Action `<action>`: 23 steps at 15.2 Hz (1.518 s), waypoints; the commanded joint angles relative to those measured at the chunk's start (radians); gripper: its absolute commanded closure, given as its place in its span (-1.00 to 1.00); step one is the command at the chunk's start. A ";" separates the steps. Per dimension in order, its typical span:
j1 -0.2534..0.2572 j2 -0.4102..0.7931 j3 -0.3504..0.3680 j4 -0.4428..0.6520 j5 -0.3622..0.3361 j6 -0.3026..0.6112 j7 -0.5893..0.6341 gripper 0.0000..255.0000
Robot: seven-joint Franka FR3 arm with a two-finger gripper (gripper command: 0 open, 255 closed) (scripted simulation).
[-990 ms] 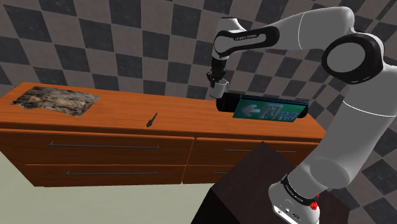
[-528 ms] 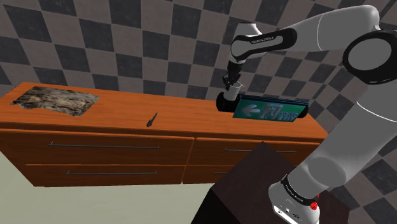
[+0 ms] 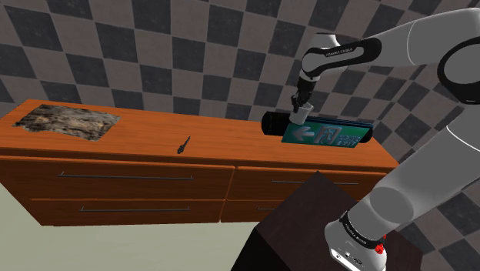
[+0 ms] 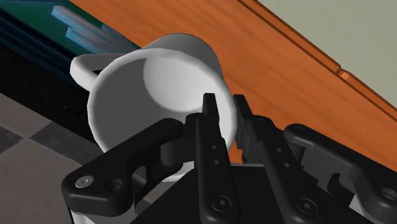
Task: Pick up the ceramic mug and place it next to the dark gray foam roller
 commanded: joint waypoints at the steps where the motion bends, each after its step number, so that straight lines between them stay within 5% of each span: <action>1: -0.021 -0.031 -0.021 -0.032 -0.009 0.004 -0.039 1.00; 23: -0.027 0.140 -0.026 -0.155 0.012 0.297 -0.038 1.00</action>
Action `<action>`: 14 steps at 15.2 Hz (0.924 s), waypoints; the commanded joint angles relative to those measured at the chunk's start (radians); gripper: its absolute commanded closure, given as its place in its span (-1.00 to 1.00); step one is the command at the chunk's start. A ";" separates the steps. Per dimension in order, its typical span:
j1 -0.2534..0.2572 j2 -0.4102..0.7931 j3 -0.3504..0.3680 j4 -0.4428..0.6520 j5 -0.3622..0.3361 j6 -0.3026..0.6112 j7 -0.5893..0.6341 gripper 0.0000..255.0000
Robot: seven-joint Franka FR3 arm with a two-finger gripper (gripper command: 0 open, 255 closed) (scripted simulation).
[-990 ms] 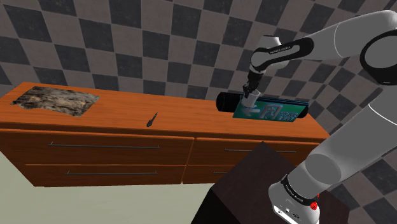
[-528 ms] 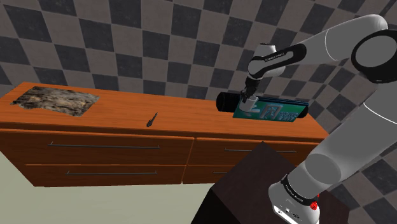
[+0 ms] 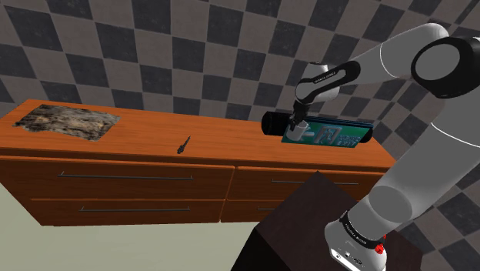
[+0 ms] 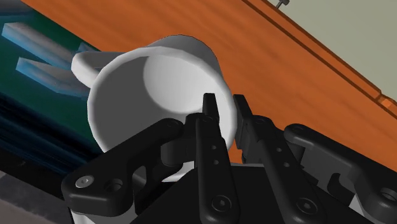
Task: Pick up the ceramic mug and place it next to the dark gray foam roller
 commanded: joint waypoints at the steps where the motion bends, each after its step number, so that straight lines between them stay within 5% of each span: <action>1: -0.001 0.017 0.000 -0.009 0.003 0.027 -0.001 1.00; 14: -0.011 0.164 0.009 -0.030 0.030 0.193 -0.011 1.00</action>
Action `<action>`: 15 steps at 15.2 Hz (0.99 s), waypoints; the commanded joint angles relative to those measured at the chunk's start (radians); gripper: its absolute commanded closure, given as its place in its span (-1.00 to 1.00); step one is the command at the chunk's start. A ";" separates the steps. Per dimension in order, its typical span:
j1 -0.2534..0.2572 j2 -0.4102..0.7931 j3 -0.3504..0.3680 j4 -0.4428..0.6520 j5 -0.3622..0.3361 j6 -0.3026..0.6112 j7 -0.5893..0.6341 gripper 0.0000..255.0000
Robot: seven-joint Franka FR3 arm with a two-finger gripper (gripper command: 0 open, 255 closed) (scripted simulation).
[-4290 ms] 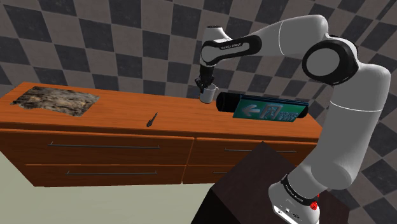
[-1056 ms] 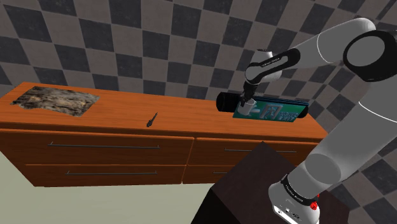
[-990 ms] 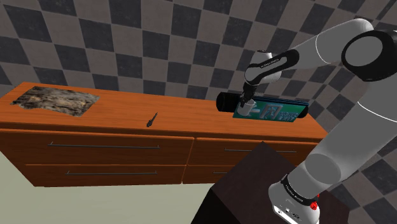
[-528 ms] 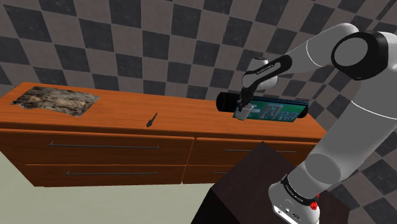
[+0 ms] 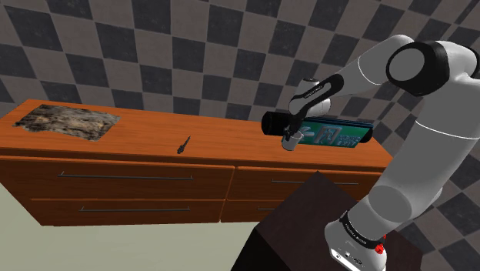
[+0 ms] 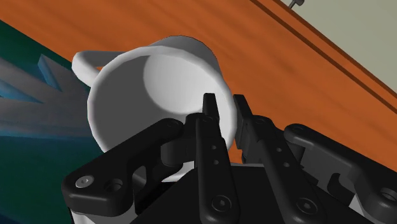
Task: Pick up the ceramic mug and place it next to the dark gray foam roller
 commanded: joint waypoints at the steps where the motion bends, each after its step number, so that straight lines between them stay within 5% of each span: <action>1: -0.003 0.028 0.003 0.002 0.006 0.027 -0.003 1.00; 11: -0.005 0.051 0.005 0.002 0.011 0.049 -0.005 1.00; 12: -0.005 0.051 0.005 0.002 0.011 0.049 -0.005 -1.00; 15: -0.005 0.051 0.005 0.002 0.011 0.049 -0.005 -1.00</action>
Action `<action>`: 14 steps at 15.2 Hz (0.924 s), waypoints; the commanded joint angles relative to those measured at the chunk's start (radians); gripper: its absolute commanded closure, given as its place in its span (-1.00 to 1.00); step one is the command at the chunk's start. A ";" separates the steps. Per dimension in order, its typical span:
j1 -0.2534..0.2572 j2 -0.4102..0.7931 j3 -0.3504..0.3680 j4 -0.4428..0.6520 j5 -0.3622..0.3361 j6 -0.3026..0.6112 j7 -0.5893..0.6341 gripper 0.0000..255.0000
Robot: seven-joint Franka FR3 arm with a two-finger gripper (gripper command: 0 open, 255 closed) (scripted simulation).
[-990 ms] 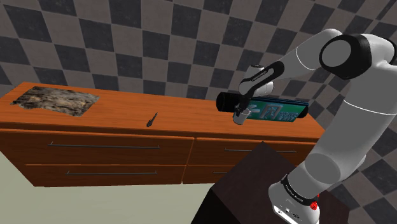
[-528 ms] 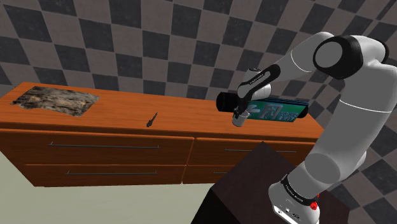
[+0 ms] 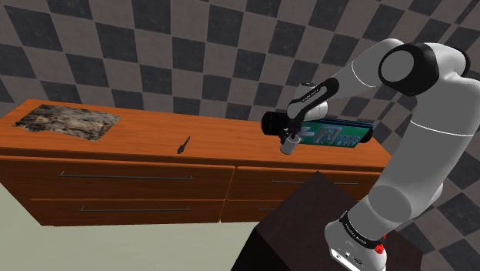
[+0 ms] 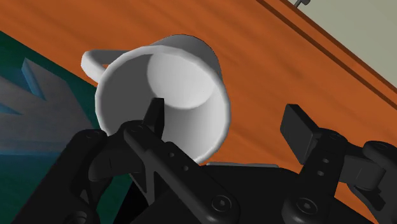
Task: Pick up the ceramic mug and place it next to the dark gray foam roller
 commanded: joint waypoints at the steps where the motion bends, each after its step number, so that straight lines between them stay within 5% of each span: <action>1: 0.000 0.000 0.000 0.000 0.000 0.000 0.000 -1.00; 6: 0.015 -0.112 -0.009 0.007 -0.022 -0.118 0.016 -1.00; 14: 0.015 -0.112 -0.008 0.007 -0.022 -0.118 0.016 -1.00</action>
